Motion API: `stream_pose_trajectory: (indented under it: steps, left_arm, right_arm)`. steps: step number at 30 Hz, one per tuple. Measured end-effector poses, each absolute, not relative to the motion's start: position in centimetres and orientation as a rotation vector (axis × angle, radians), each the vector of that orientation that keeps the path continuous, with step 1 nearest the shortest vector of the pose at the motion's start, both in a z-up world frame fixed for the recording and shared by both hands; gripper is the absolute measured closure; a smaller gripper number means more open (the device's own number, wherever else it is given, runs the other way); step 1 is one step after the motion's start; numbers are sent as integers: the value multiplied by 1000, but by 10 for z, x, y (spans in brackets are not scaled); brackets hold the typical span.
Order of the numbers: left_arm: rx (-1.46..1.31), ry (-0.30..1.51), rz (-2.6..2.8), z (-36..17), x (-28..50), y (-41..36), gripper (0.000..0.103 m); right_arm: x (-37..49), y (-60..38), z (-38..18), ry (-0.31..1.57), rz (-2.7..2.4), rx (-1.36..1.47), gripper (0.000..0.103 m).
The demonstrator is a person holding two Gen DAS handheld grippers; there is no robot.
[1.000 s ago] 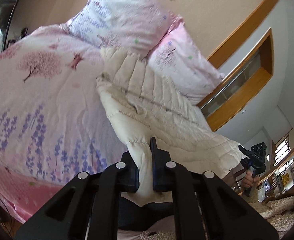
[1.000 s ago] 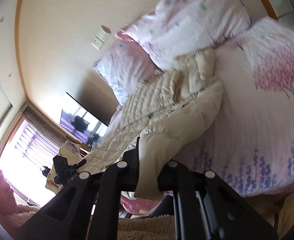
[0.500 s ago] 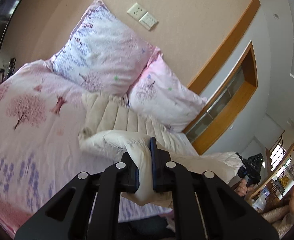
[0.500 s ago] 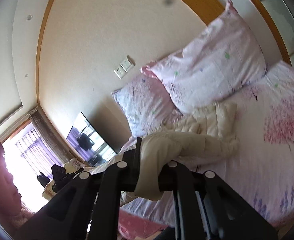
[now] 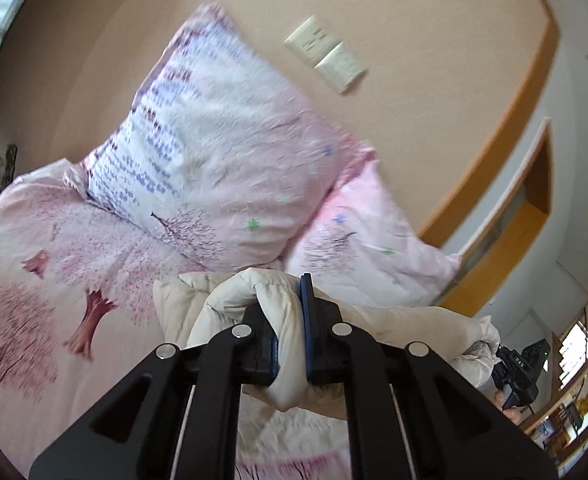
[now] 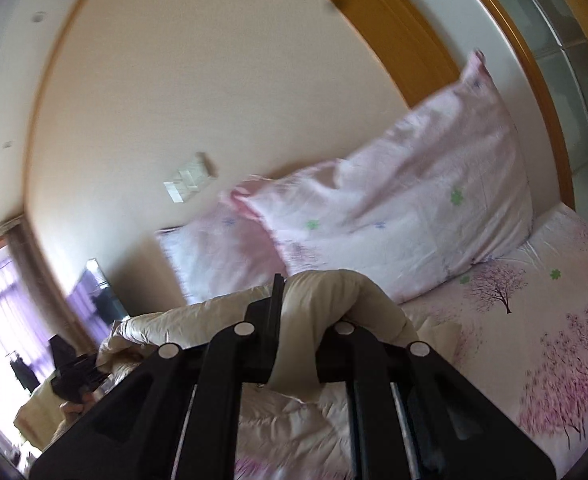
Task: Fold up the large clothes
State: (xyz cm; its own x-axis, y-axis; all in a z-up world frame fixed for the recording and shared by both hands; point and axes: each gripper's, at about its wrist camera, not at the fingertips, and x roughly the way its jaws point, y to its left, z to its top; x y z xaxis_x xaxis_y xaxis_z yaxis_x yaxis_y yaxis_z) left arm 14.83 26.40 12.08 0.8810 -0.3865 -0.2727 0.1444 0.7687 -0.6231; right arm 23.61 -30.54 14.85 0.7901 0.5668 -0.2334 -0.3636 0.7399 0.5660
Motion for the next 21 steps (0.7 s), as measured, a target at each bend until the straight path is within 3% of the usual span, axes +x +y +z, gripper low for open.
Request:
stream_pose_trajectory:
  steps: [12,15,16,19,21]
  left_arm:
    - [-746,615,-222,48,271,269,96]
    - [-807,658,-210,31,283,274,94]
    - [-824,664,-207,27,285,275,92]
    - [-861,681,-224,21,287,278,64]
    - [-868,667,-227,24,282,282,30]
  right_arm:
    - [376,-274,59,754,287,614,93]
    - [397,-272,37,844,253,668,85]
    - [402,-273,32,862,263,704,75]
    - [404,-279,28,852,294,771,52]
    - [399,-286,37,810,273,729,44]
